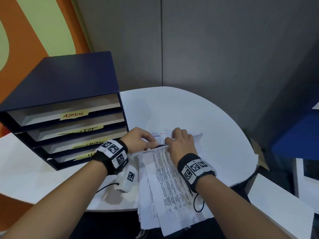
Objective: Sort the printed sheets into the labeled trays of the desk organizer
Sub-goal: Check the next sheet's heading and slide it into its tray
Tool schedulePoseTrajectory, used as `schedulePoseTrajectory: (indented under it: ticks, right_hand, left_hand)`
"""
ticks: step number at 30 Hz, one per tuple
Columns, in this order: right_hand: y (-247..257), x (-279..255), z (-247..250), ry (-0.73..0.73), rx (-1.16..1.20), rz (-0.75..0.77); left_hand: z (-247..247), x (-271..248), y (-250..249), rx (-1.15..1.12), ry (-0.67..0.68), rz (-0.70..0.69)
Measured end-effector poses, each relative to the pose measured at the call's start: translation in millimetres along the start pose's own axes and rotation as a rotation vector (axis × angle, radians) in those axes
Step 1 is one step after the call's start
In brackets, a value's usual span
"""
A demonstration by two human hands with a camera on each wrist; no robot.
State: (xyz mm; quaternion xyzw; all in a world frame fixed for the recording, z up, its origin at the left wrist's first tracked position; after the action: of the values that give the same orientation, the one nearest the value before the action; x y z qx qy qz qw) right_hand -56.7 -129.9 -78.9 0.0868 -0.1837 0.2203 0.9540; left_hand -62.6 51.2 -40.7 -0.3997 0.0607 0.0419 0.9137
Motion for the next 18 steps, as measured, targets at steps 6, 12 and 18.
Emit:
schedulePoseTrajectory:
  ticks: [6,12,18]
  right_hand:
    - [-1.4,1.8,3.4,0.169,0.025,0.009]
    - [-2.7,-3.7,-0.4,0.142,0.027,-0.001]
    - [-3.9,0.2,-8.3,0.126,0.025,-0.008]
  left_hand:
    - [-32.1,21.5,1.4,0.247,-0.108,0.087]
    - [-30.4,32.8,-1.2,0.391,-0.257,0.016]
    - [-14.8,9.5,-1.6,0.019,-0.171,-0.063]
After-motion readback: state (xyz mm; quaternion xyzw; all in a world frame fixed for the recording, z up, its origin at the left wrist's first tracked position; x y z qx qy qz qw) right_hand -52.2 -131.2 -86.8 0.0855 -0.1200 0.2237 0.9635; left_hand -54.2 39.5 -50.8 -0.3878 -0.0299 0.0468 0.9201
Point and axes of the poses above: each hand's wrist, its own x-axis towards the middle knuckle, its own z-axis out of the back of the hand, y = z × x, the point moved 1 cm from there along x, towards the middle knuckle, and after that the axes turned 8 degrees about -y, right-handed, at the moved point
